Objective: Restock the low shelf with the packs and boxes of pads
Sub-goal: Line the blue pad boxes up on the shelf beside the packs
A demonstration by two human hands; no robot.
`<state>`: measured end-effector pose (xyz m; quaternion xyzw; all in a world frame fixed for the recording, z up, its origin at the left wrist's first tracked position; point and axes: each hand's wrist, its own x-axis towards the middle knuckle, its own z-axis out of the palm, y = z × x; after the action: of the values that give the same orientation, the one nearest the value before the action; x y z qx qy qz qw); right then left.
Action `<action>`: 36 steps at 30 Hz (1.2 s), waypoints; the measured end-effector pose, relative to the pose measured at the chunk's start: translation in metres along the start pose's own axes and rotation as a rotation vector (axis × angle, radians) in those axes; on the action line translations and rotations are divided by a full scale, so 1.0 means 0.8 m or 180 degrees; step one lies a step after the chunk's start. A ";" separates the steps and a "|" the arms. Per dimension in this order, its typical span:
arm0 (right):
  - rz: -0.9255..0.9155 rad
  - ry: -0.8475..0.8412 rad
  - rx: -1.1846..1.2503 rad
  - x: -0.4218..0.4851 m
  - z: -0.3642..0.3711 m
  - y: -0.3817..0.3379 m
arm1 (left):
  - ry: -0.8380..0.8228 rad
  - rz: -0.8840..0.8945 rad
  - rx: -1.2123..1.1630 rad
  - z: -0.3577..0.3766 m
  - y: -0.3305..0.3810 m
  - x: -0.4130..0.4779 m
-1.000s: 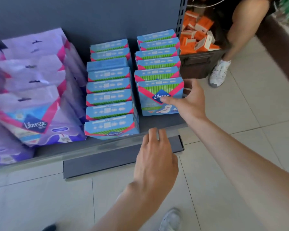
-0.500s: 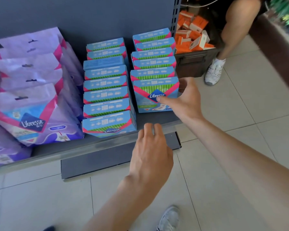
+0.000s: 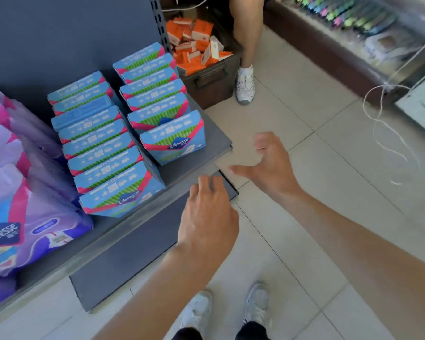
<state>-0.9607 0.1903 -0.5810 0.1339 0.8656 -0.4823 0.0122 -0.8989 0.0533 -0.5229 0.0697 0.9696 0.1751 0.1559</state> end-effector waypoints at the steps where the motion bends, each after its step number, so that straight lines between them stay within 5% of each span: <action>1: 0.0095 0.0041 0.0013 -0.017 -0.010 0.012 | -0.0065 0.0099 0.0039 0.005 0.005 -0.006; 15: 0.1679 0.0739 -0.0327 -0.357 -0.138 0.232 | -0.1197 0.1778 0.0781 0.208 0.146 -0.162; 25: 0.3179 0.1376 0.0503 -0.643 -0.088 0.361 | -0.2079 0.2591 0.1070 0.374 0.144 -0.332; 29: 0.3818 0.1385 0.0989 -0.736 -0.024 0.412 | -0.2828 0.1850 0.0802 0.468 0.094 -0.391; 36: 0.4647 0.1370 0.1798 -0.822 0.128 0.522 | -0.3426 -0.0582 -0.0145 0.634 -0.028 -0.436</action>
<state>-0.2362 0.1680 -0.8844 0.7527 0.3890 -0.5167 0.1229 -0.4069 0.1272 -0.8856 0.0614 0.7510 0.1213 0.6462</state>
